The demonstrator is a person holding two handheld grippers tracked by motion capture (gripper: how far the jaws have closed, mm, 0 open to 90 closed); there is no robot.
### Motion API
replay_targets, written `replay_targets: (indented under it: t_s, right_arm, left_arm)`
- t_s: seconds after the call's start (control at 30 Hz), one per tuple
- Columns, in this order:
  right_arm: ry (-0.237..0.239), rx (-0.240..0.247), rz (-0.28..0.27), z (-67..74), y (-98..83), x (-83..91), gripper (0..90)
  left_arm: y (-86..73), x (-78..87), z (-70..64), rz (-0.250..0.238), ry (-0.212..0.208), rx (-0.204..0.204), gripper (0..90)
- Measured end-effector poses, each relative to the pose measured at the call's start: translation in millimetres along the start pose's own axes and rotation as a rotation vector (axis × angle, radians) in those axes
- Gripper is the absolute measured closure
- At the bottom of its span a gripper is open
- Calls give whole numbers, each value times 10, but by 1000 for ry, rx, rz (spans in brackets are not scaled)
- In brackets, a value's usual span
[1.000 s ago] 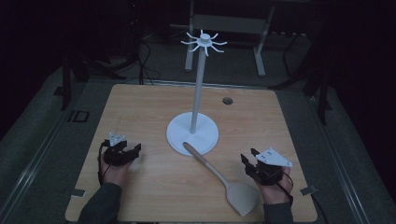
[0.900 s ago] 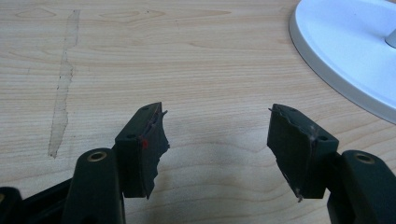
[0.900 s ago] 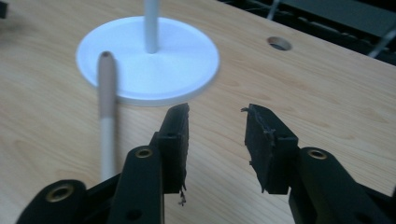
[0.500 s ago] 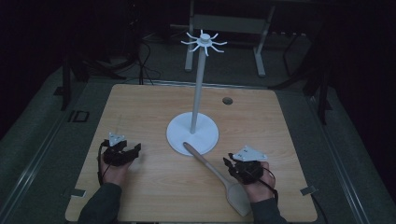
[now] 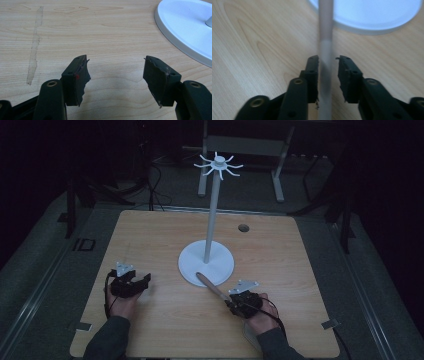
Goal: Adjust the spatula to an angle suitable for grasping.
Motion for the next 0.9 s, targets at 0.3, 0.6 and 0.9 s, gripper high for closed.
replay_targets:
  t_s: [0.3, 0.6, 0.9]
  right_arm:
    - [8, 16, 78, -15, -131, -159, 690]
    - [-4, 51, 96, -151, -204, -102, 773]
    - [-31, 91, 119, -440, -393, 2, 778]
  left_arm:
    - [2, 3, 3, -2, 2, 1, 368]
    - [4, 1, 3, -5, 1, 4, 368]
    - [0, -7, -1, -1, 1, 2, 369]
Point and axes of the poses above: each handheld gripper's, and its own axes: x roughly backward along the jaws, y roughly out of its top, z roughly to its left, the point moved 8 cm from there along -x, roughly forward along the jaws, and after that the axes turned 9 degrees about -y, right-handed, at the moved point
